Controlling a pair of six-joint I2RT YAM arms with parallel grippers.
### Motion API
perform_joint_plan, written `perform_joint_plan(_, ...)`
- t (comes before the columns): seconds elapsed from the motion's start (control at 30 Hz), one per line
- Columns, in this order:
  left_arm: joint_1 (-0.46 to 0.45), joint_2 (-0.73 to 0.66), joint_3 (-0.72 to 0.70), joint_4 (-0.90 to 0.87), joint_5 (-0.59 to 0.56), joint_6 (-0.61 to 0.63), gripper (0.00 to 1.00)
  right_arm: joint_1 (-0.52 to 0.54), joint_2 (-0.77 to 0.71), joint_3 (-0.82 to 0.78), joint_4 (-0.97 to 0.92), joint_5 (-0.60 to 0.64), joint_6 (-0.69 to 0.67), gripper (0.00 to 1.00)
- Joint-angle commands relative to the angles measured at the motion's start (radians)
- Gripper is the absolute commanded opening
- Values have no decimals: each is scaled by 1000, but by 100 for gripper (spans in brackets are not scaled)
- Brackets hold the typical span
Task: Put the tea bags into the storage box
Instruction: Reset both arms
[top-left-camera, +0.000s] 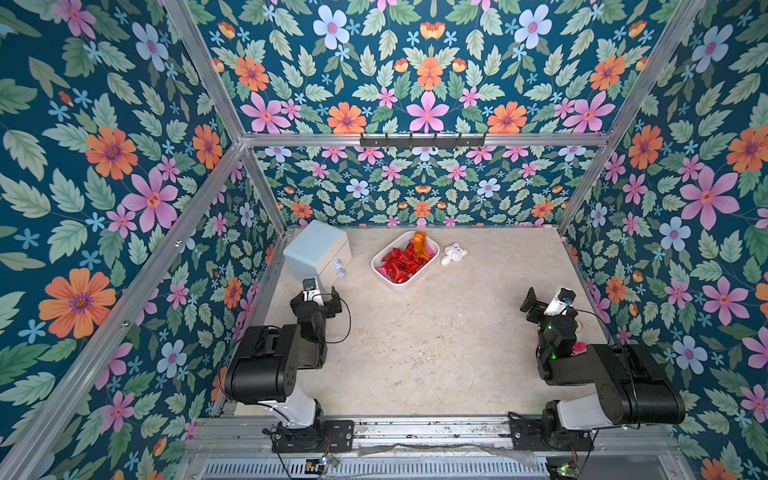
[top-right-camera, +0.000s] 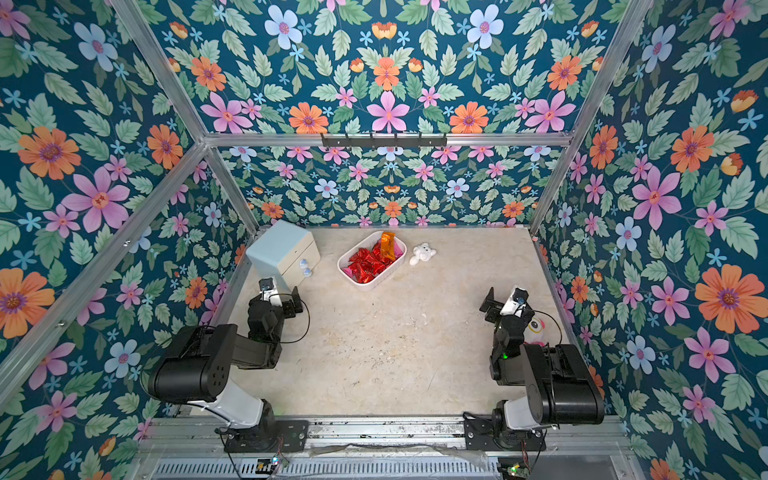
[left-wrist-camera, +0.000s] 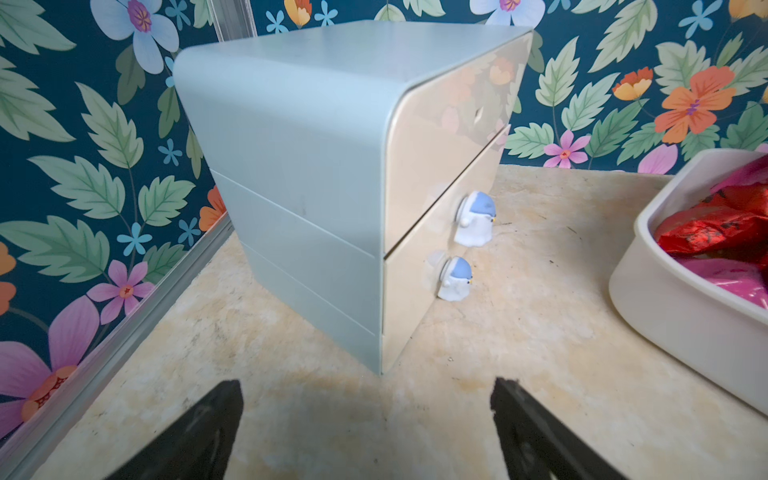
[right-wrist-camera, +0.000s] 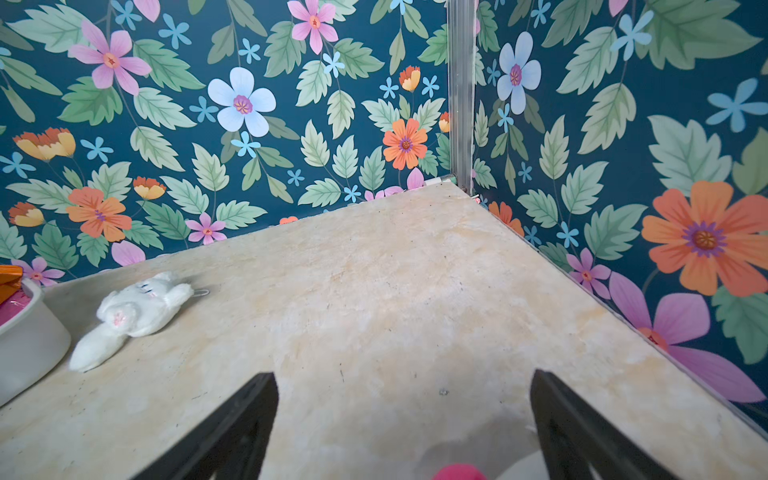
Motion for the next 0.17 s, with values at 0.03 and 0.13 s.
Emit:
perform_joint_plan(0.03, -1, -1, 4, 23, 2, 8, 99, 0, 0, 0, 35, -13, 9, 100)
perform_joint_plan(0.13, -1, -1, 4, 24, 2, 8, 99, -2, 1, 7, 22, -24, 10, 100)
